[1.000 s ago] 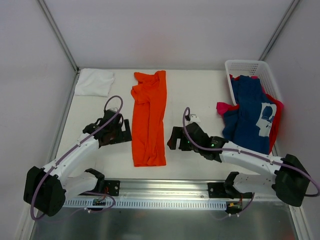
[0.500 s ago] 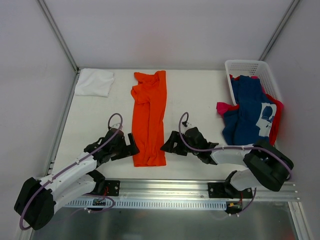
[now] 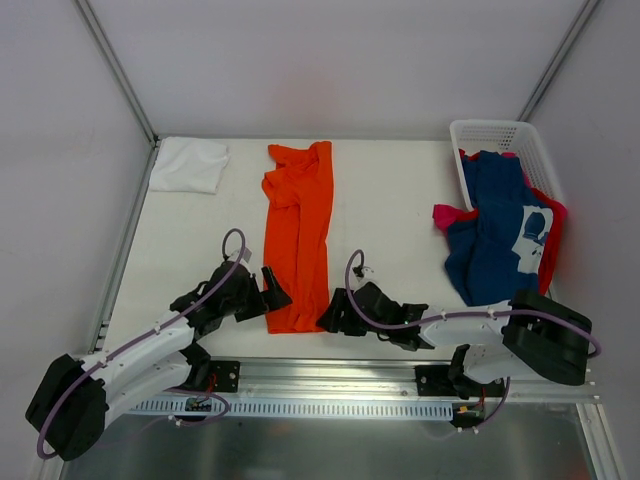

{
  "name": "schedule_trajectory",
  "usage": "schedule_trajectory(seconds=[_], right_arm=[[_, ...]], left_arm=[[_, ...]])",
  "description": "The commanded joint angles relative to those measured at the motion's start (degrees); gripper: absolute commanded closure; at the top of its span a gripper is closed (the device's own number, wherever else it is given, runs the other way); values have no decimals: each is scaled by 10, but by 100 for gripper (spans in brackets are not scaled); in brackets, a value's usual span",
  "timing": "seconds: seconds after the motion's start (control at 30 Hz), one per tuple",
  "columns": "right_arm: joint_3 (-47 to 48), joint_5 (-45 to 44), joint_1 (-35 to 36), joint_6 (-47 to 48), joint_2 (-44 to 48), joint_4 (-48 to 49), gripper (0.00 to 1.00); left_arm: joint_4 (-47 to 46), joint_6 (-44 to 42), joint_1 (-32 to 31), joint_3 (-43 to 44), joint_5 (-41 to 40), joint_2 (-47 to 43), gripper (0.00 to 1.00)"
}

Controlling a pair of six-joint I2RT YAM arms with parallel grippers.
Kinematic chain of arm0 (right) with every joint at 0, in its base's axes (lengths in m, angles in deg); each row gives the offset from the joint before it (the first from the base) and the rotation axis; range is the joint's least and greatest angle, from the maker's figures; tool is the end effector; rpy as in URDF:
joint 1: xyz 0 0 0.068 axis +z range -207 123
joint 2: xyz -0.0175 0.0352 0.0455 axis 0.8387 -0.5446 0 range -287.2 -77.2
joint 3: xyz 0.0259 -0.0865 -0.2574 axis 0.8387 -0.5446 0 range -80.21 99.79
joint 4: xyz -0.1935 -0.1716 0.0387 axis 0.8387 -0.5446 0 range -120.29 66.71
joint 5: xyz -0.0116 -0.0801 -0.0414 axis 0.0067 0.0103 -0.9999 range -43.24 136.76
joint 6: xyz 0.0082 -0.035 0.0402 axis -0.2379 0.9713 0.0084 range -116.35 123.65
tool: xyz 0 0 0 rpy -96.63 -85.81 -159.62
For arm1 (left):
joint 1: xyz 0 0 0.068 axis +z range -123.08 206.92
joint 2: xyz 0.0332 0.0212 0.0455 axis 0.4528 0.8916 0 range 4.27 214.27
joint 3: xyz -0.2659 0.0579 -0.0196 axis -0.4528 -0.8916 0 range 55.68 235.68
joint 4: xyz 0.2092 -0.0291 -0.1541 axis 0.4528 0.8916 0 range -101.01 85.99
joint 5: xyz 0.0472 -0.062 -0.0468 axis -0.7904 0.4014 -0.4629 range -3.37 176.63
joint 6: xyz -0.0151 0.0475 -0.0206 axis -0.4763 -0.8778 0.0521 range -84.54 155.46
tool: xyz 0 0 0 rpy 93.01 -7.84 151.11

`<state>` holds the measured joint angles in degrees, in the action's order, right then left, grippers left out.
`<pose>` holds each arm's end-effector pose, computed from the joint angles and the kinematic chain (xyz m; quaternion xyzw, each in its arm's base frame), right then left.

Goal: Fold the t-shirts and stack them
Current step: Fold the tshirt

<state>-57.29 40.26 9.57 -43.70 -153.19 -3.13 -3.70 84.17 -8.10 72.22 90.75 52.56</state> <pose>0.1004 0.2214 0.1504 -0.1197 0.8692 0.3728 0.3019 0.1372 -0.0992 0.1637 -0.0921 0.8977 -0.3109 0.2983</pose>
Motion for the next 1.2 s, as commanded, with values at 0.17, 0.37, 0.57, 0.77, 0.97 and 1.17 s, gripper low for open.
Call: schedule_trajectory(seconds=[0.17,0.37,0.57,0.77,0.97,1.17], right_arm=[[11,-26,4,-28,-63,-18,59],[20,-25,8,-28,-80,-21,69],[20,-40,8,-26,-65,-47,78],[16,-50,8,-23,-54,-62,80],[18,-46,8,-24,-69,-52,83],[14,-43,8,-27,-78,-44,85]], left_arm=[[0,38,-32,-41,42,-6,1],[6,36,-33,-42,54,-34,1],[66,20,-34,-31,54,-46,2],[151,16,-34,-51,13,-98,10],[152,33,-35,-69,2,-119,29],[142,46,-35,-57,-20,-90,33]])
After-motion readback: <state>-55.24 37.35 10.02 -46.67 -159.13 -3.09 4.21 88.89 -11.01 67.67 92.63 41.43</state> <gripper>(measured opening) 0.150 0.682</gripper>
